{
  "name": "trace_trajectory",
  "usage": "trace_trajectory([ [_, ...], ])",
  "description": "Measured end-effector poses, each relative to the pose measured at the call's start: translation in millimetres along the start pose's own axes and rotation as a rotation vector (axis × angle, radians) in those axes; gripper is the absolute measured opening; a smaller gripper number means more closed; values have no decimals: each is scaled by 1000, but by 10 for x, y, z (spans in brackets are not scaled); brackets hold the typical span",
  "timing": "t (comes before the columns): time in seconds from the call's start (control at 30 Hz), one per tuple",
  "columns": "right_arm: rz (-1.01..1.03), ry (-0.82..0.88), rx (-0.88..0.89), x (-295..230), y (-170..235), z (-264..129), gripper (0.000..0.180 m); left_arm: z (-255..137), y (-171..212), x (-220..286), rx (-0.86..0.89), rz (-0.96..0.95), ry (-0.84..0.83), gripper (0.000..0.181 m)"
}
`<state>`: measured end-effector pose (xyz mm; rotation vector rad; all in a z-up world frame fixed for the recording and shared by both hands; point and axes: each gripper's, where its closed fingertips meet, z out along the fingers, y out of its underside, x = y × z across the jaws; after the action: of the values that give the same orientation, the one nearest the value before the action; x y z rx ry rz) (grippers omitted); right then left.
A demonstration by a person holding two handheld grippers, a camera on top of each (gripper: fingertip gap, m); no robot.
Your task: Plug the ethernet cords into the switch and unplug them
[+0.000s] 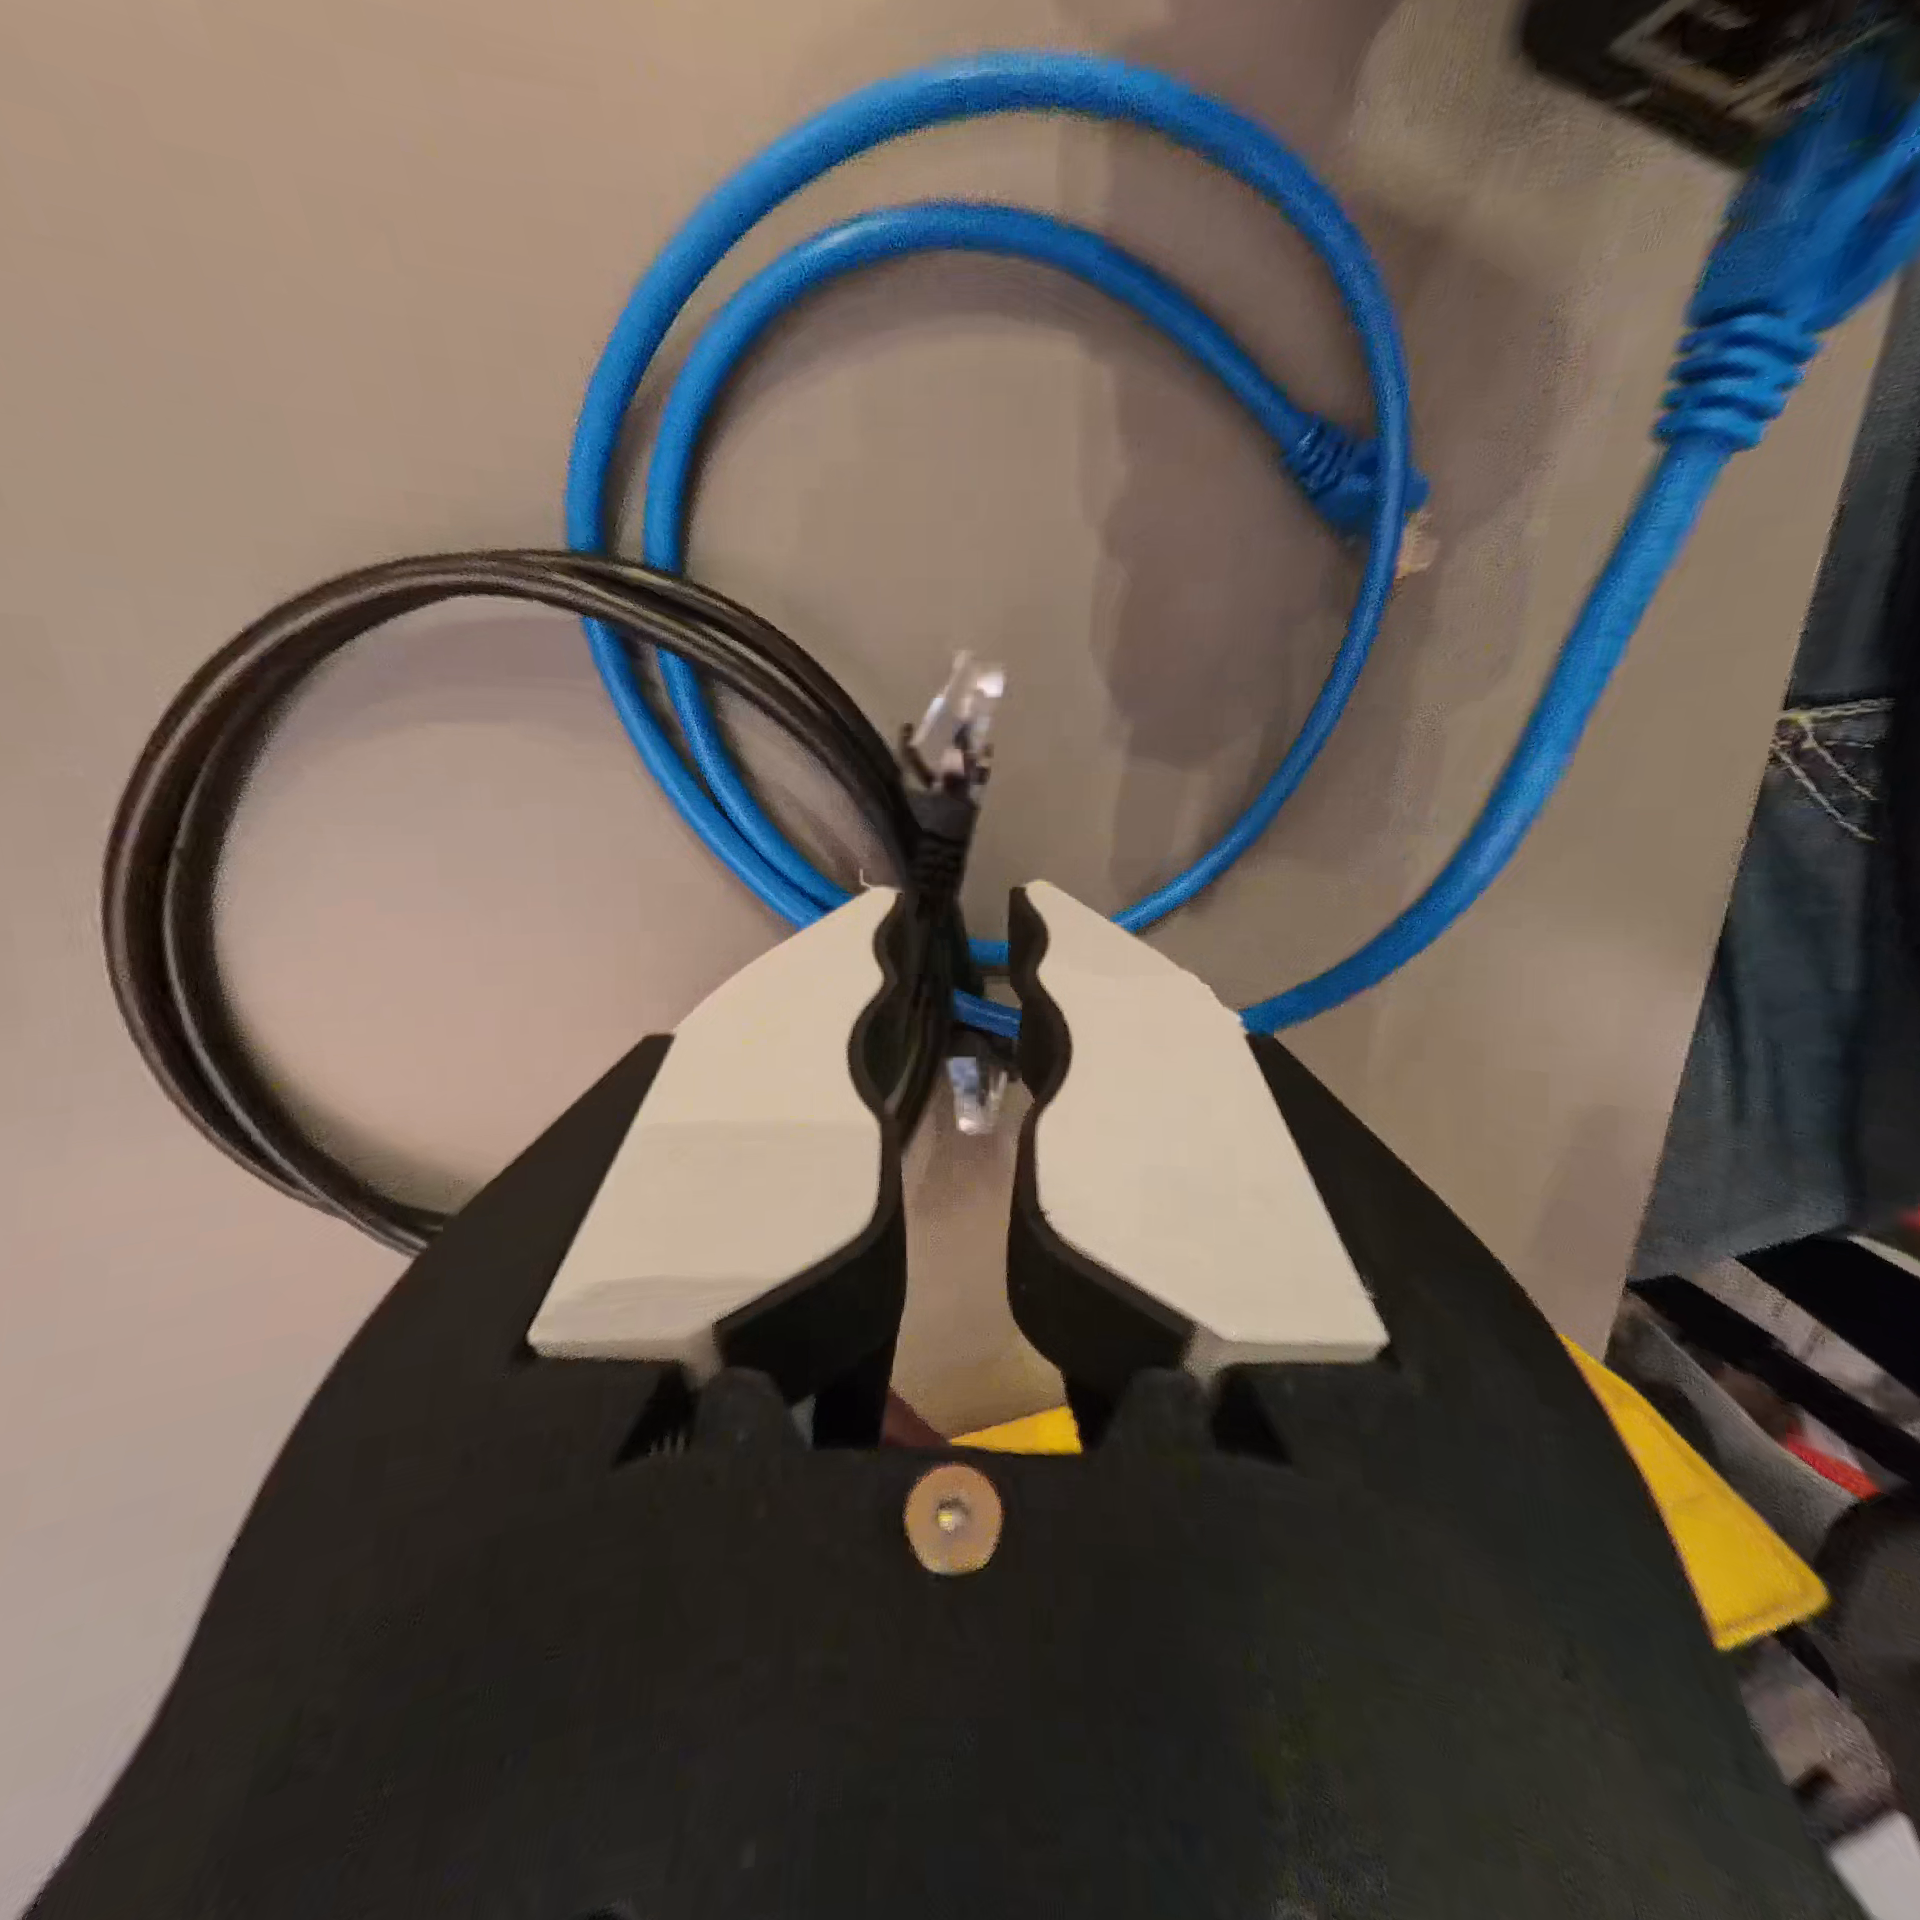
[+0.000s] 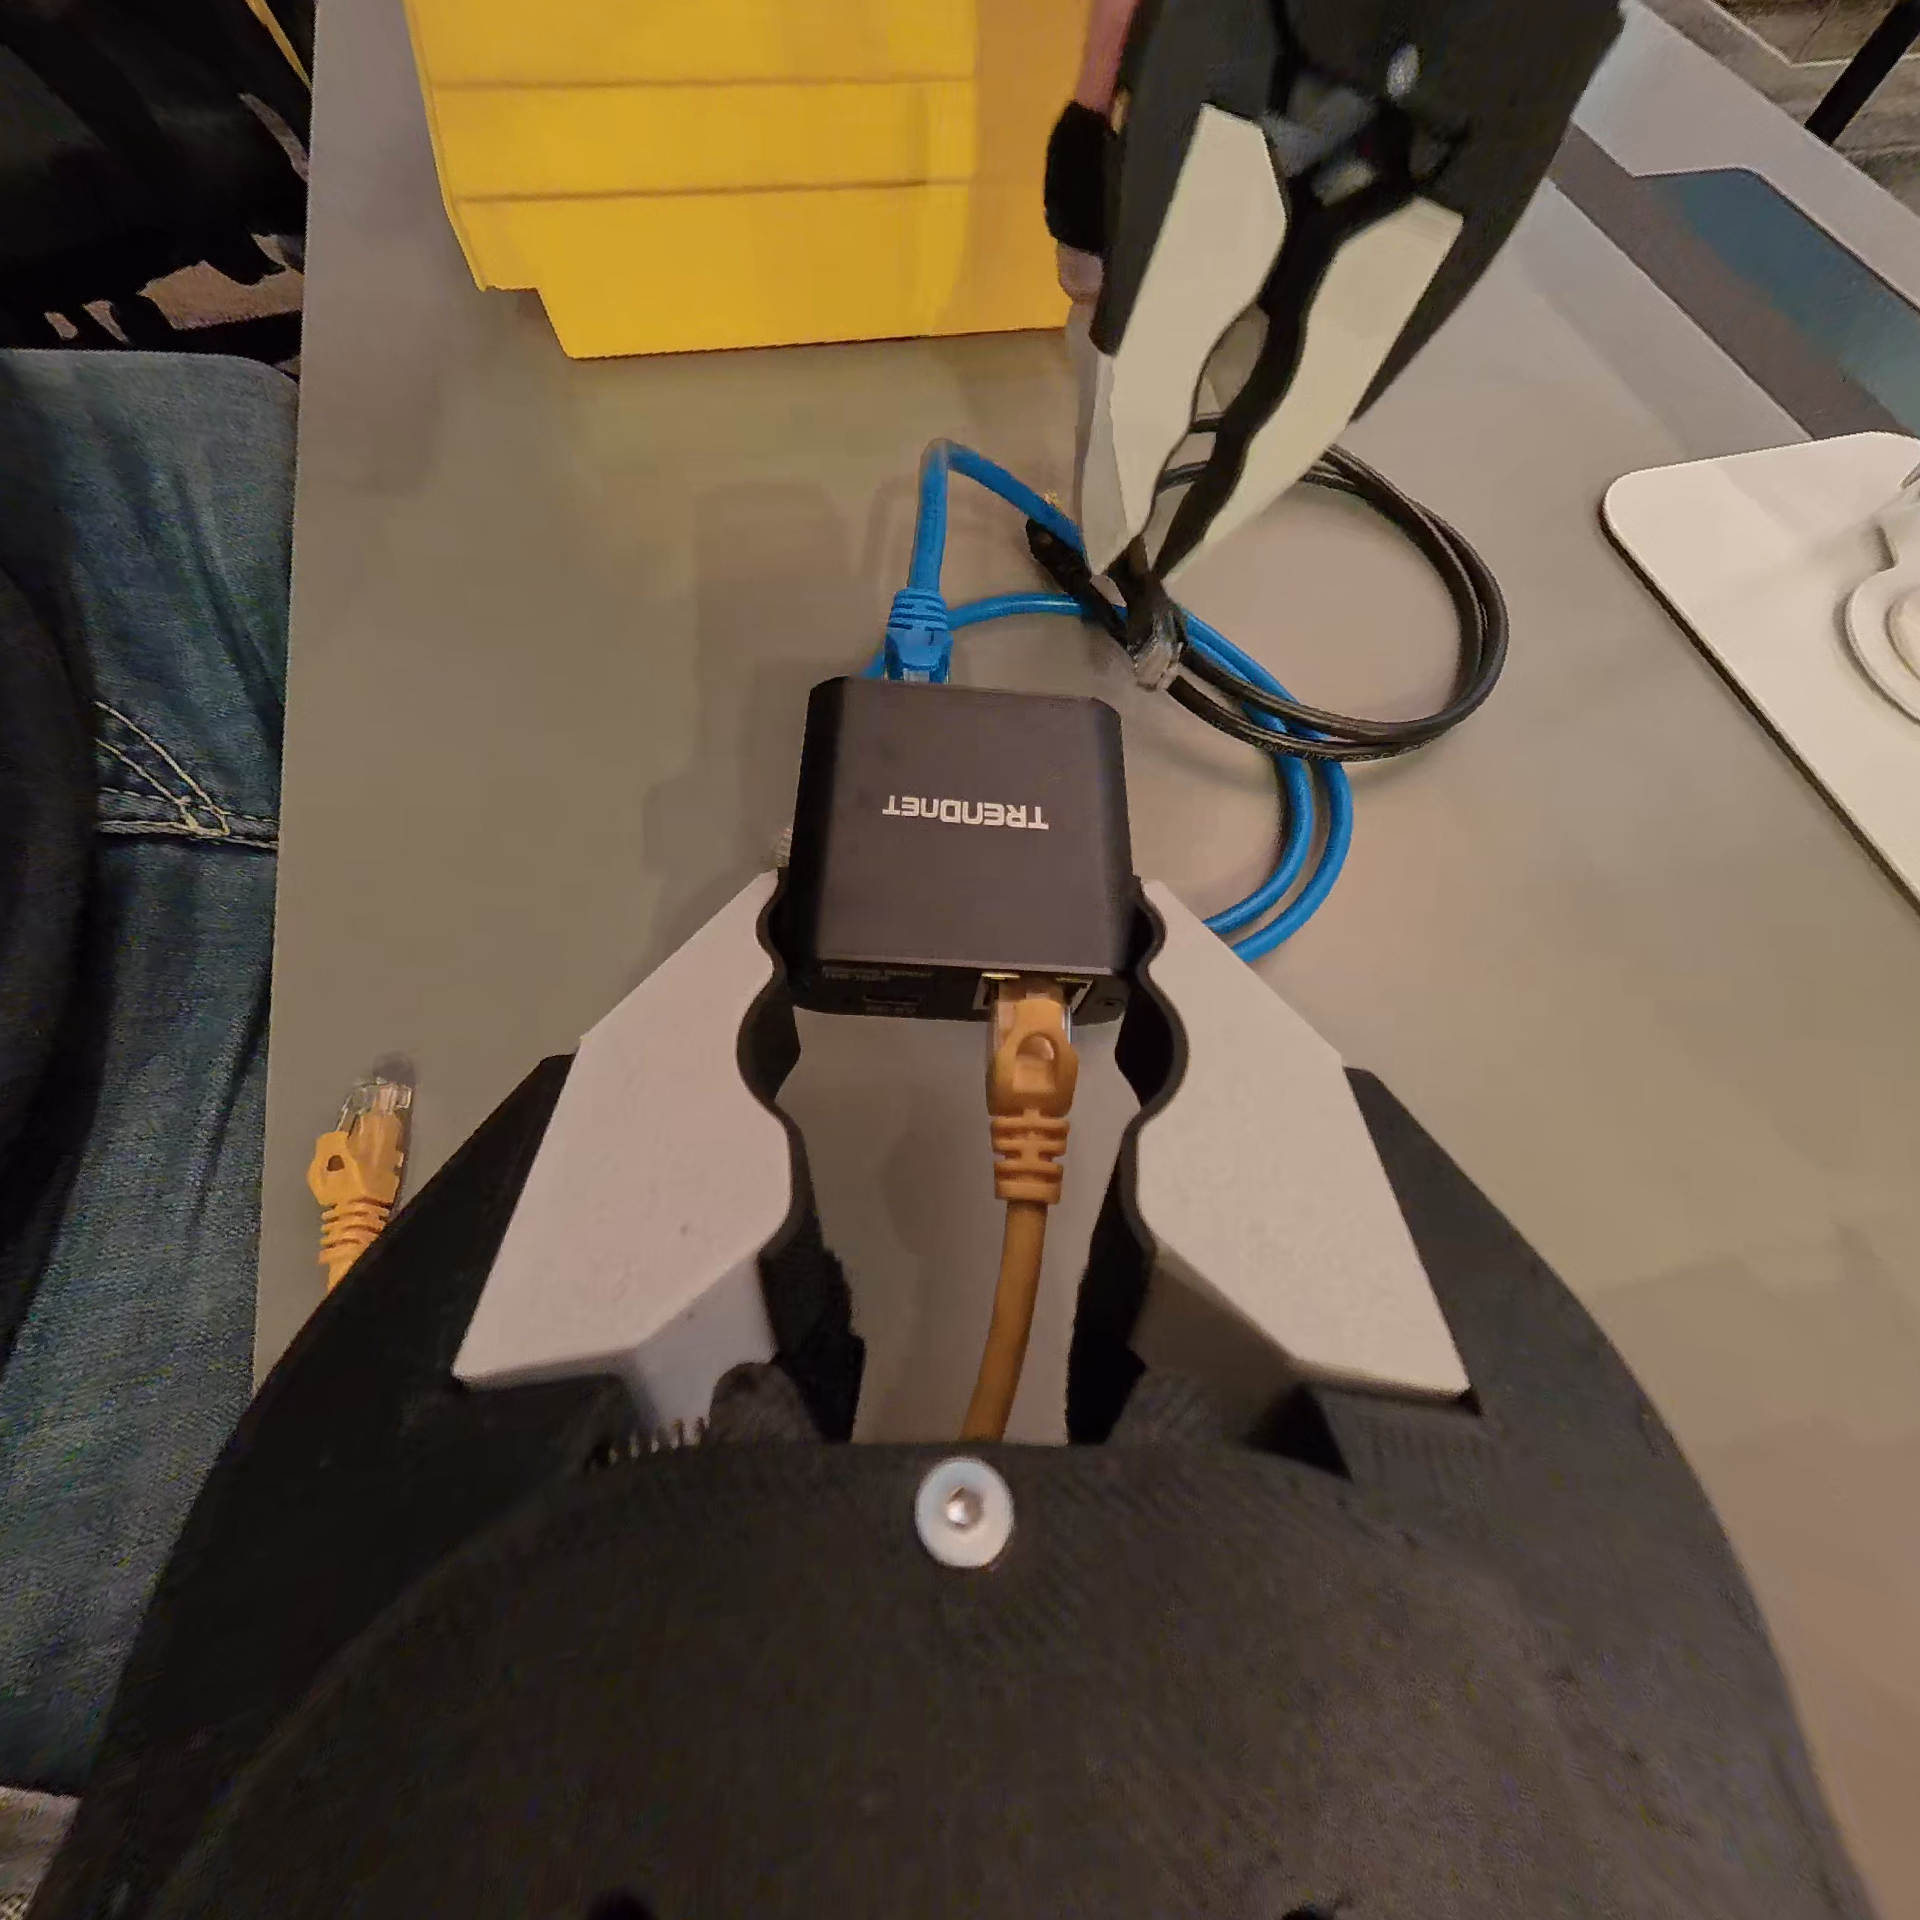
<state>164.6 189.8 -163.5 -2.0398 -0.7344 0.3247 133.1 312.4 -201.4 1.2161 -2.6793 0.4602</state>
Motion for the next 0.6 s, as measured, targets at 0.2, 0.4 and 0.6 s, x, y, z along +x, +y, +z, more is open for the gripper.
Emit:
trace_trajectory([
  [0.2,5,-13,13,-4,-4,11,60,134,27,21,-30,-58,205,14],
  [0.4,13,-20,27,3,-6,12,60,60,2,148,47,-145,444,12],
  [0.6,17,-23,30,11,-12,13,60,10,-45,250,116,-189,615,12],
])
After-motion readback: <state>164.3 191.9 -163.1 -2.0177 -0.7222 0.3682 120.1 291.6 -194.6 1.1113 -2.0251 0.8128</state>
